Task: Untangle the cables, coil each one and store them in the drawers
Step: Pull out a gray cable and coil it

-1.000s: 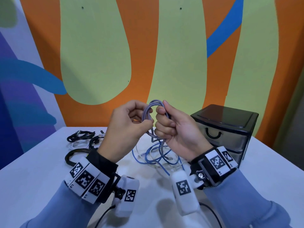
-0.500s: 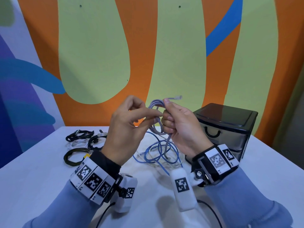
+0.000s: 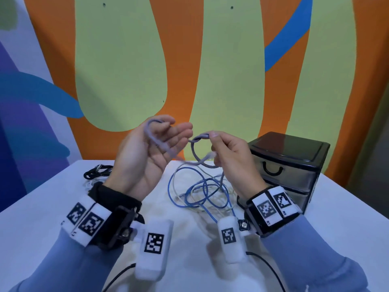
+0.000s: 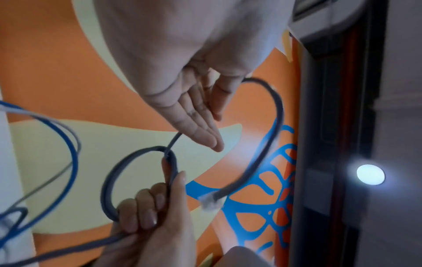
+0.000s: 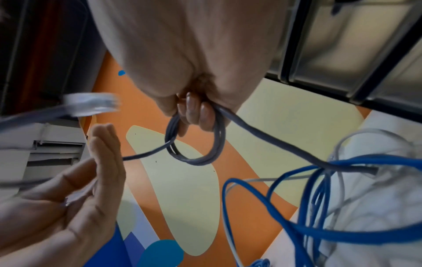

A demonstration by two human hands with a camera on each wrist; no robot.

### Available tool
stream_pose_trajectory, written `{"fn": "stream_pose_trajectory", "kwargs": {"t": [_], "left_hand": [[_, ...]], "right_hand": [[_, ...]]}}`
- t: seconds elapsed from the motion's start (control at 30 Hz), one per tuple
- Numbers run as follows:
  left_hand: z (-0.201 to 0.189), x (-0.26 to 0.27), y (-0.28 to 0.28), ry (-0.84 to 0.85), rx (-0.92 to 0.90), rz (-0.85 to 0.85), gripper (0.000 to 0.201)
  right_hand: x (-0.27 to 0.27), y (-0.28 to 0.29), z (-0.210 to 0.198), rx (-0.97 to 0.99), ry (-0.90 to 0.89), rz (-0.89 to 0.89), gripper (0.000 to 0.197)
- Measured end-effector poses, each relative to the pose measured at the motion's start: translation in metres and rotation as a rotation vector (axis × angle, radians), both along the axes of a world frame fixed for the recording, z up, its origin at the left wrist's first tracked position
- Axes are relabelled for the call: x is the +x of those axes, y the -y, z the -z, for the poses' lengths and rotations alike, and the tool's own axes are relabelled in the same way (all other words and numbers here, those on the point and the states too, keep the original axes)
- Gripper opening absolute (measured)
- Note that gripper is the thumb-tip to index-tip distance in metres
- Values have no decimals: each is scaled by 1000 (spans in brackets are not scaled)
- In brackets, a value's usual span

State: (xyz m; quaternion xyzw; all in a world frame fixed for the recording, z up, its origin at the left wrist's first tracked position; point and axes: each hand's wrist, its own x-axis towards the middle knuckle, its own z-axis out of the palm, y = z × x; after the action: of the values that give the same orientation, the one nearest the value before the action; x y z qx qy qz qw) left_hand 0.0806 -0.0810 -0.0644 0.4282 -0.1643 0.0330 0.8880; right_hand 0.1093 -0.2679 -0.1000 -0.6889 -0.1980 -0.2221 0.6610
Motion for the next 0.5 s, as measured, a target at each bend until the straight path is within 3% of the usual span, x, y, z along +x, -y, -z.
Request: {"fn": "stream_pose_trajectory", "kwargs": {"t": [0.1,0.17,0.3,0.4,0.5], "left_hand": [[-2,-3,-12,-81,-119,107,32],[-3,-2,-16,-107,-105,114,34],[-5,6,-16,-18,132,-49,26],[-2,10,-21,118,356,-167,27],[2,15,-25,291,581,-406,22]], "right_hand": [[-1,-2,-1,-8,29,45,31],[0,0,-1,-1,29,73,31],[2,5,-3,132,-26,87,33],[0,8,-12,392,-100,-71,30],[-3,8,-19,522,-141,-213,30]]}}
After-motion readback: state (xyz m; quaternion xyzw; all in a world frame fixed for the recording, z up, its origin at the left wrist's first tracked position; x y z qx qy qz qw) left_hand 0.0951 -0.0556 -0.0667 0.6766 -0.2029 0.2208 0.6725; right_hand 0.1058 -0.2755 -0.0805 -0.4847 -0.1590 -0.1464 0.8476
